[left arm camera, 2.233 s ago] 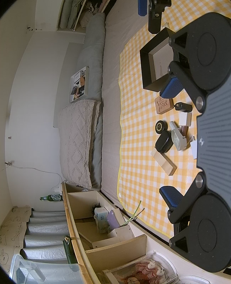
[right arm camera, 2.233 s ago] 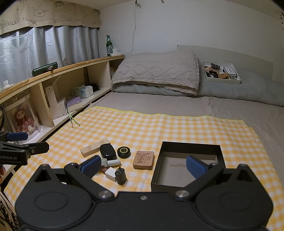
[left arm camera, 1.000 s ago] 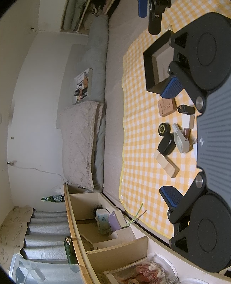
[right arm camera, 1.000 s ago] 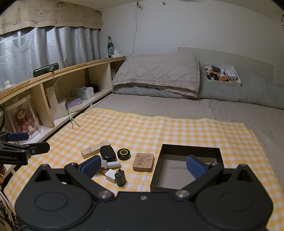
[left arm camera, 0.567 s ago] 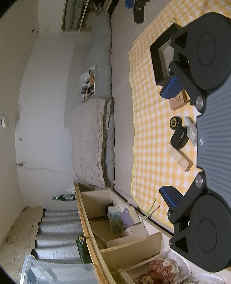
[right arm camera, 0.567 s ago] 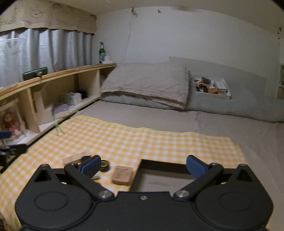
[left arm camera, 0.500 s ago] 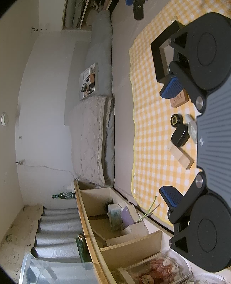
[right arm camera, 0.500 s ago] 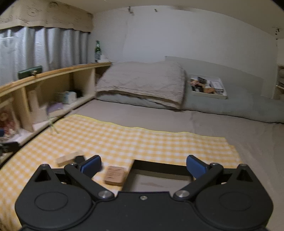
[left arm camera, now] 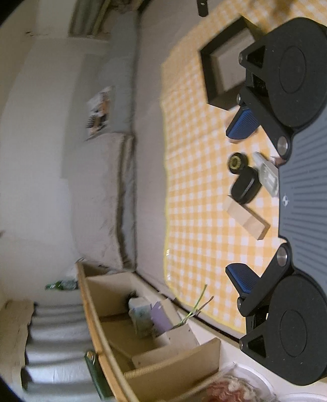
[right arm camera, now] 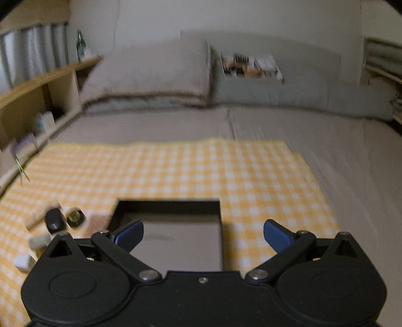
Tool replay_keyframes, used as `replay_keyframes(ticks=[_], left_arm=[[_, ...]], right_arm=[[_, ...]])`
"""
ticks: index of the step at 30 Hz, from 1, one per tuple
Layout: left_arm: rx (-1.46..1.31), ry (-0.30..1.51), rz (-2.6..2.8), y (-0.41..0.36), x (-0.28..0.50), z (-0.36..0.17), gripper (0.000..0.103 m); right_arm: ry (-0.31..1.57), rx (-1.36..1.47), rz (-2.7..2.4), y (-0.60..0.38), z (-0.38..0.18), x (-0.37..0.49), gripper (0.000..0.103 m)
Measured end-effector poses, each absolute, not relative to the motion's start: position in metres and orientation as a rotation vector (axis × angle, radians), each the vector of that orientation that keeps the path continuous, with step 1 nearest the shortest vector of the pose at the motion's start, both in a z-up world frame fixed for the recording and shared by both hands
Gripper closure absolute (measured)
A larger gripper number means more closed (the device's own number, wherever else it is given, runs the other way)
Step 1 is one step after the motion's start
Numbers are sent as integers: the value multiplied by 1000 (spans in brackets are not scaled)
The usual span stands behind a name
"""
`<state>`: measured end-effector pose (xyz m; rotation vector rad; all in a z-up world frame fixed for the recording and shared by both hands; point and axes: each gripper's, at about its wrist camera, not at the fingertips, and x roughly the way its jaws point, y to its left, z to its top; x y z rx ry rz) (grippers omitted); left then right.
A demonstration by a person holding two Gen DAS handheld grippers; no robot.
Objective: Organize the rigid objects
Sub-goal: 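Move the left tool down to the white plastic holder, then close the left gripper on the white plastic holder and lift it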
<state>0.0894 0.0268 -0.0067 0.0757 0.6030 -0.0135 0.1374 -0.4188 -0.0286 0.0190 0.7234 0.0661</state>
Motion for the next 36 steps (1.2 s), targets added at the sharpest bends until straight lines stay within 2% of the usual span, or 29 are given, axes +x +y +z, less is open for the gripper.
replay_keyframes(ticks=[2, 6, 12, 18, 20, 22, 25, 29, 36], left_arm=[[100, 651, -38, 26, 102, -17, 0], [70, 760, -106, 27, 126, -41, 0], [-146, 918, -79, 35, 160, -72, 0], [-285, 995, 8, 31, 190, -94, 1], [-327, 1021, 27, 30, 199, -102, 1], [-324, 1044, 70, 28, 206, -110, 3], [-333, 1080, 108, 26, 215, -121, 5], [-353, 1114, 164, 27, 222, -133, 8], [-411, 1132, 219, 32, 227, -146, 24]], right_arm=[[781, 8, 62, -421, -42, 146, 10], [885, 55, 82, -429, -66, 160, 19], [1018, 117, 47, -433, -94, 178, 36], [1111, 140, 29, -431, -109, 191, 53], [1129, 128, 21, -429, -112, 193, 70], [1141, 131, 15, -430, -114, 195, 82], [1140, 115, -6, -429, -115, 197, 91], [1145, 126, -15, -433, -114, 200, 96], [1144, 107, -17, -432, -115, 201, 96]])
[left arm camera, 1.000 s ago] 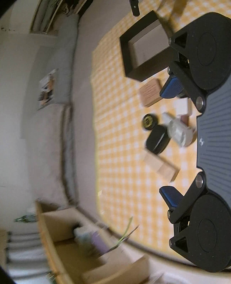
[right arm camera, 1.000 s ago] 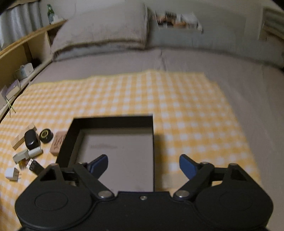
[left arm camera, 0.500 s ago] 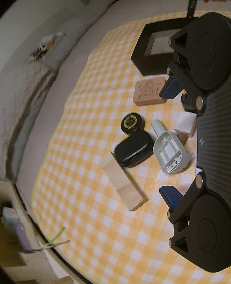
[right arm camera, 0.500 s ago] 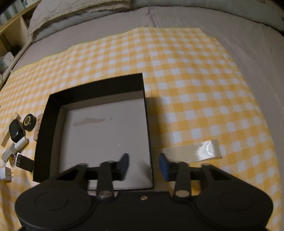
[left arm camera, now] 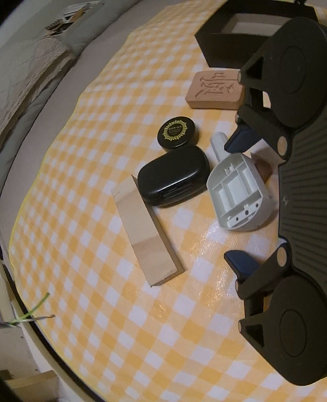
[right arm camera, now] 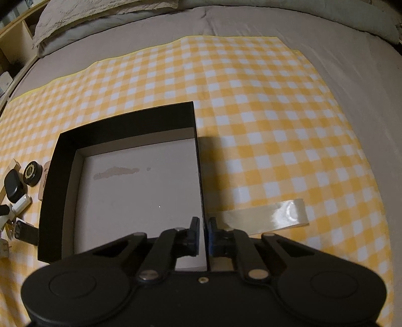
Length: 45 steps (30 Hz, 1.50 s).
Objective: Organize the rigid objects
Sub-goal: 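Close the left gripper on the white plastic holder and lift it, then carry the white holder into the black box and open the left gripper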
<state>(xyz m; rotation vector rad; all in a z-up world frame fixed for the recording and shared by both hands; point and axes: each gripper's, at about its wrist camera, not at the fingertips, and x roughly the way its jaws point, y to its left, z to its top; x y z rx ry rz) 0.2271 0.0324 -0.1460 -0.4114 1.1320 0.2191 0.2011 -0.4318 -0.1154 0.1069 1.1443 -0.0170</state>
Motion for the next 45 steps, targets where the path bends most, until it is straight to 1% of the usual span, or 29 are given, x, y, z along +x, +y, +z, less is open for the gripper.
replay_keyframes(ticks=[1, 3, 10, 17, 23, 27, 37, 45], left_arm=[[-419, 1130, 213, 32, 228, -146, 30], [-427, 1128, 184, 31, 229, -146, 36], [-449, 1134, 143, 27, 226, -138, 36], [-485, 1082, 49, 16, 218, -116, 36], [-460, 1018, -82, -12, 215, -90, 36], [-406, 1004, -200, -47, 216, -79, 36], [-277, 1050, -389, -129, 214, -85, 36], [-243, 1051, -424, -157, 217, -99, 36]], right_arm=[[1145, 106, -17, -432, -116, 202, 96], [1145, 109, -17, -432, -115, 201, 96], [1143, 114, -19, -430, -116, 201, 96], [1144, 116, -20, -432, -116, 201, 97], [1145, 116, -19, -433, -116, 202, 97], [1144, 116, -17, -433, -116, 202, 97], [1135, 142, -15, -433, -118, 199, 98], [1135, 129, -17, -431, -117, 197, 98]])
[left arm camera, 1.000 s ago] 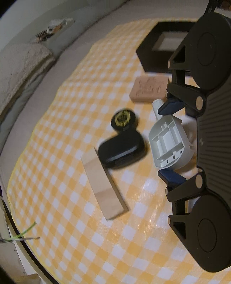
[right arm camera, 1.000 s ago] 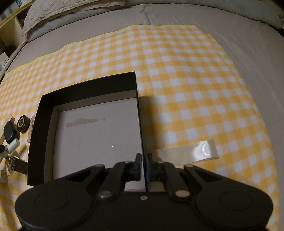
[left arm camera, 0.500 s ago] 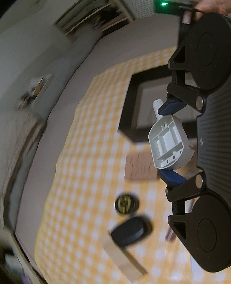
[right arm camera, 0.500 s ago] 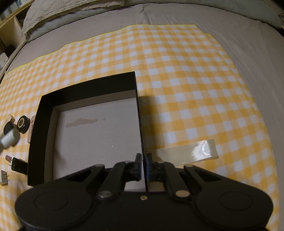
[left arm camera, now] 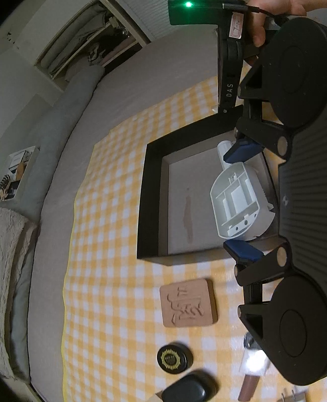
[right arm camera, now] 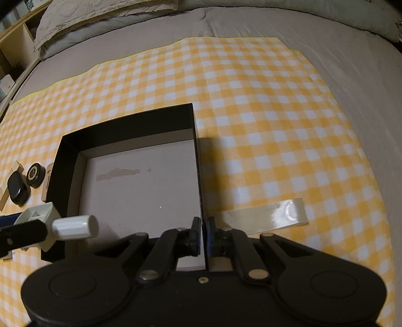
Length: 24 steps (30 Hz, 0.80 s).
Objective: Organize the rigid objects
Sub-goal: 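Carry the white holder into the black box and open the left gripper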
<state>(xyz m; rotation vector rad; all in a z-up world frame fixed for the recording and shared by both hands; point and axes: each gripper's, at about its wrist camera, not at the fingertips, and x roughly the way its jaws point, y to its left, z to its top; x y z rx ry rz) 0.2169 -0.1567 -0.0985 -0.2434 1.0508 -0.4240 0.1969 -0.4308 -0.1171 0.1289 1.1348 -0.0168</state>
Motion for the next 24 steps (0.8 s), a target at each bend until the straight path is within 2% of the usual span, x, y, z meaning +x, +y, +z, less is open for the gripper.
replay_keyframes(ticks=[12, 16, 24], left_arm=[[-107, 1035, -486, -173, 213, -108, 35], [-81, 1052, -507, -177, 209, -106, 26], [-12, 1040, -528, -181, 197, -99, 15]], right_arm=[[1138, 118, -10, -430, -115, 197, 98], [1140, 116, -11, -430, -115, 197, 98], [1155, 90, -9, -427, -113, 199, 99]])
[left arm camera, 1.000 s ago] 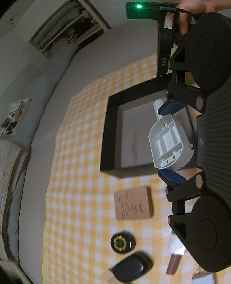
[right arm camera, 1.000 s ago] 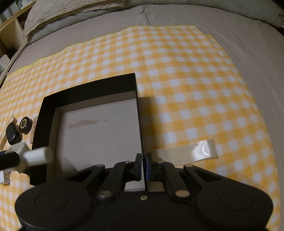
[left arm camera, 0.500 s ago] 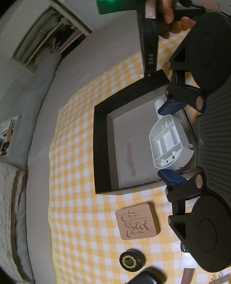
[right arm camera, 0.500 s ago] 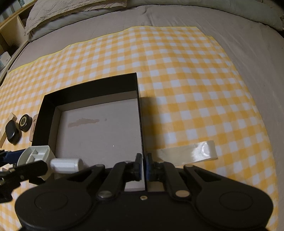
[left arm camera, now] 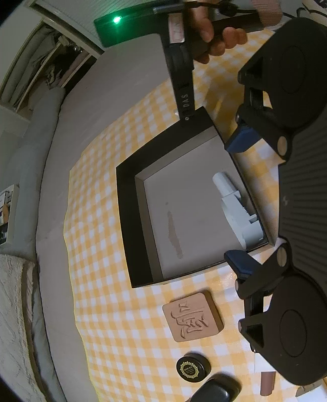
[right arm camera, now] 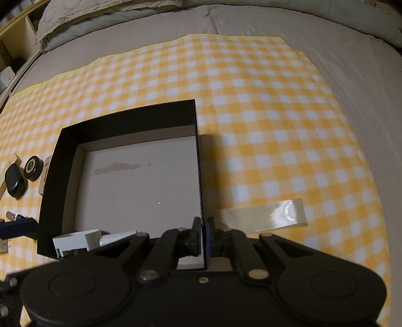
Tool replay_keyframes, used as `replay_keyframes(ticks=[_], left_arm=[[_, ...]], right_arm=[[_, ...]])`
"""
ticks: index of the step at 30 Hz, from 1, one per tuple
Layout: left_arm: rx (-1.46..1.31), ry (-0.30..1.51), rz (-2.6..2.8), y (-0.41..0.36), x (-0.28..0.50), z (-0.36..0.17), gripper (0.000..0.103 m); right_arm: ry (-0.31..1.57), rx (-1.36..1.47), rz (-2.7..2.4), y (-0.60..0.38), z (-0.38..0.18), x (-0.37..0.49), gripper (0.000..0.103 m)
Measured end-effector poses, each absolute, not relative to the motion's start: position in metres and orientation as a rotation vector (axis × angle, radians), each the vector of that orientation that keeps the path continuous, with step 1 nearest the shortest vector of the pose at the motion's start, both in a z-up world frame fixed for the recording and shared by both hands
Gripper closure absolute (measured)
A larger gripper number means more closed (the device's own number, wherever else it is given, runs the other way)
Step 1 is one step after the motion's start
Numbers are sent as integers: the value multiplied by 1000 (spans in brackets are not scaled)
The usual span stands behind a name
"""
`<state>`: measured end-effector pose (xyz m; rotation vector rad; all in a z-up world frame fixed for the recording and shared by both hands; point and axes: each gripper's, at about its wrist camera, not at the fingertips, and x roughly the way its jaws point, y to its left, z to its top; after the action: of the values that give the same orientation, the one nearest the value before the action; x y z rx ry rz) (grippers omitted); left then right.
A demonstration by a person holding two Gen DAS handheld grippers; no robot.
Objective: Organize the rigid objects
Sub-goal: 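Carry the white holder into the black box and open the left gripper, then move the left tool back and grasp the small black device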
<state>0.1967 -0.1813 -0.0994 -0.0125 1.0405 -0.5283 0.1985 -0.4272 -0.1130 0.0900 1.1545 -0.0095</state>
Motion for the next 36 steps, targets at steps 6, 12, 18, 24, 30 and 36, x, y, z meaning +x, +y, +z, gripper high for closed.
replay_keyframes(ticks=[6, 12, 18, 24, 30, 36], left_arm=[[-9, 1009, -536, -180, 191, -93, 6], [-22, 1005, -537, -176, 185, -88, 1], [-42, 990, -513, -162, 180, -81, 0], [-63, 971, -456, -135, 182, -75, 0], [-85, 943, -363, -94, 187, -71, 0], [-55, 936, -269, -55, 191, -76, 0]], right_arm=[[1159, 78, -10, -428, -111, 199, 99], [1152, 87, -4, -433, -109, 197, 99], [1156, 64, -12, -432, -107, 194, 100], [1156, 49, -21, -428, -103, 188, 100], [1158, 22, -18, -425, -100, 186, 100], [1155, 14, -13, -426, -100, 185, 100]])
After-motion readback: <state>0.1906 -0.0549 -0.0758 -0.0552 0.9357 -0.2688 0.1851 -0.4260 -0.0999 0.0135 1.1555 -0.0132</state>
